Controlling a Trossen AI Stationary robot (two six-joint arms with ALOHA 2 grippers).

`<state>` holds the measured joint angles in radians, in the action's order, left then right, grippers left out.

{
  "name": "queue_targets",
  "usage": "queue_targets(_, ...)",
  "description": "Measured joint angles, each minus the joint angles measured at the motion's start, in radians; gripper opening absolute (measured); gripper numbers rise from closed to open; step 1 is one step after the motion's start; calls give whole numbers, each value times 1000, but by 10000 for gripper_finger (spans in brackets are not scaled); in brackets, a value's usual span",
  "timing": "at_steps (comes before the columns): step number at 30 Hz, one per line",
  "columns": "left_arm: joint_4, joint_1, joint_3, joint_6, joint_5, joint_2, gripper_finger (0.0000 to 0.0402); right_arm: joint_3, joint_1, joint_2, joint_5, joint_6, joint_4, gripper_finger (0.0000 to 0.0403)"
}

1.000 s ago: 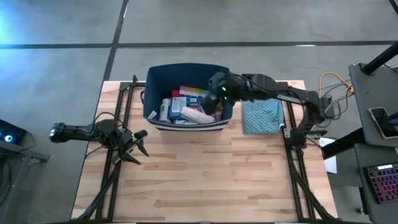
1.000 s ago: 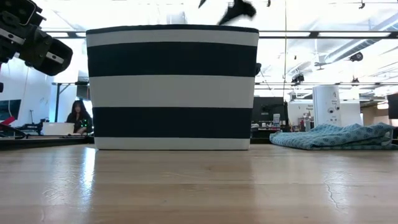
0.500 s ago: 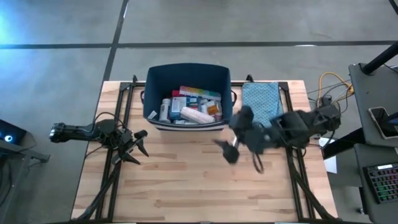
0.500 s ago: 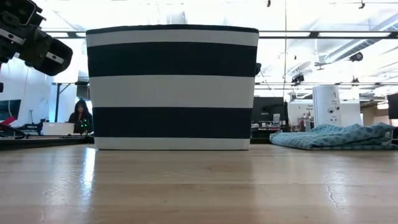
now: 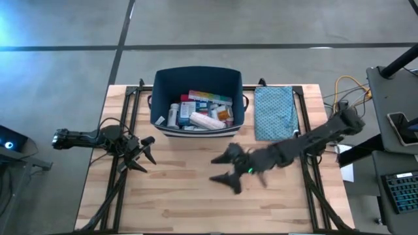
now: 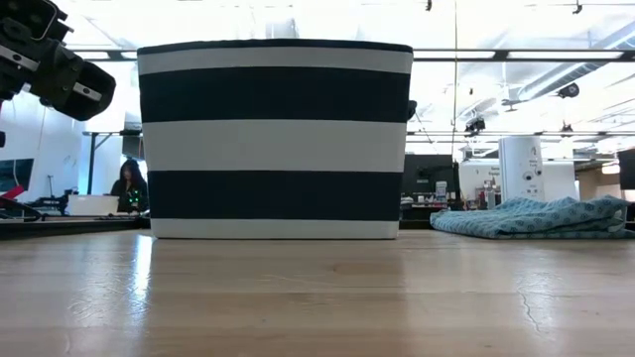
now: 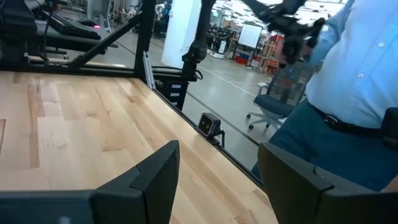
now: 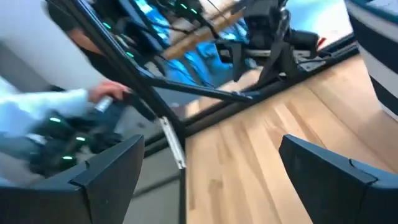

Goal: Pick & place medical supplies in basket/bin
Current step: Return to Home Position

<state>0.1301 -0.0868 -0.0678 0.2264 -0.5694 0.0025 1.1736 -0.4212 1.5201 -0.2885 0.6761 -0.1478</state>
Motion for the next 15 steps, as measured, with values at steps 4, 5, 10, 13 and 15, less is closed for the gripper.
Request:
queue_targets(4, 0, 0, 0, 0, 0, 0, 198, -274, 46, -202, 58, 2, -117, 361)
queue_targets(5, 0, 0, 0, 0, 0, 0, 198, -324, 53, -256, 58, -13, -115, 361)
queue_targets(10, 0, 0, 0, 0, 0, 0, 198, -519, 67, -553, 8, -130, -130, 361)
queue_targets(13, 0, 0, 0, 0, 0, 0, 198, -629, 66, -701, -50, -176, -111, 361)
queue_targets(15, 0, 0, 0, 0, 0, 0, 198, -699, 67, -796, -100, -201, -116, 361)
